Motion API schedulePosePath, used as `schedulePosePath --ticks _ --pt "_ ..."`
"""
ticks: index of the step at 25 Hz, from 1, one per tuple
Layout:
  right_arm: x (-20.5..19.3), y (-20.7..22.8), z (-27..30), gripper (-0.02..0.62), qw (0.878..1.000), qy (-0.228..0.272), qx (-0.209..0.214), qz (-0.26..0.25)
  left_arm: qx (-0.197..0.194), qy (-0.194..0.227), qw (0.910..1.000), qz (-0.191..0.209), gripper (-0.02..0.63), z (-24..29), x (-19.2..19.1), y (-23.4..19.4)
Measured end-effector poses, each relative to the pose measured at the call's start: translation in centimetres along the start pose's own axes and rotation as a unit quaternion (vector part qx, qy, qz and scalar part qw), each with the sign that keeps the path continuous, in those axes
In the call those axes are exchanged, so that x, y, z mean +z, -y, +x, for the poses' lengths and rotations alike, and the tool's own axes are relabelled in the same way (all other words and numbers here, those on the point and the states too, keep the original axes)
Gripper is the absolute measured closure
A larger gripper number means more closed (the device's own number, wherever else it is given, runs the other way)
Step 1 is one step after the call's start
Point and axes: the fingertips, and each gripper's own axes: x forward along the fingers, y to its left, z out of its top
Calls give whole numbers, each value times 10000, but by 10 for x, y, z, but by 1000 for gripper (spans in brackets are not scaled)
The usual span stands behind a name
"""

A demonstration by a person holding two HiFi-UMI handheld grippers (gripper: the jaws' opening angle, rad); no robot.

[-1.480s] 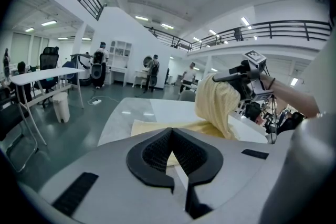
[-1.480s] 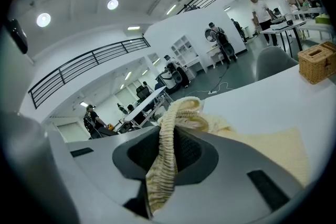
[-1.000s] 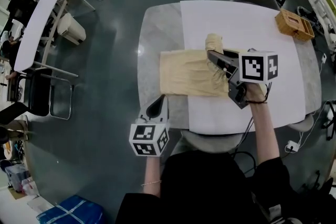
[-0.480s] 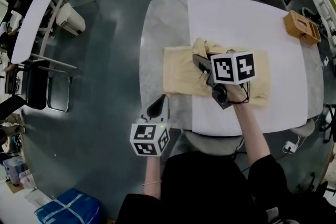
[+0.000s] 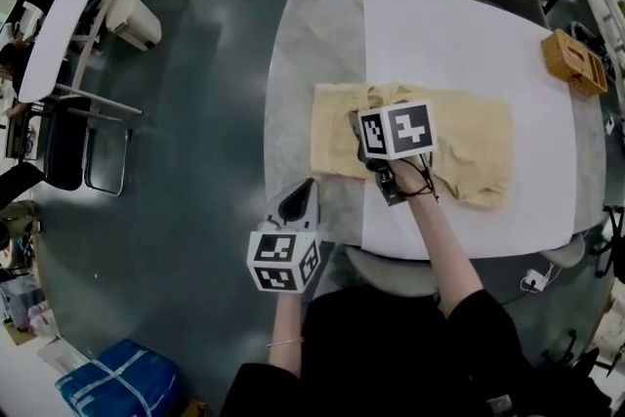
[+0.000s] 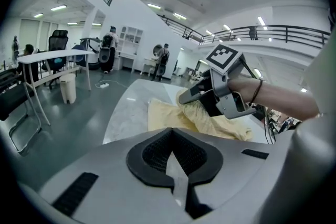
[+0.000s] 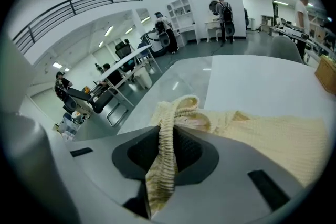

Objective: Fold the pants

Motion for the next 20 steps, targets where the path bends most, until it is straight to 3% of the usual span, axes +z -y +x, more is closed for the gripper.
schedulePosePath --ticks 20 --pt "-14 -4 39 515 9952 -491 -846 -63 55 -36 9994 -348 598 -3 -20 -18"
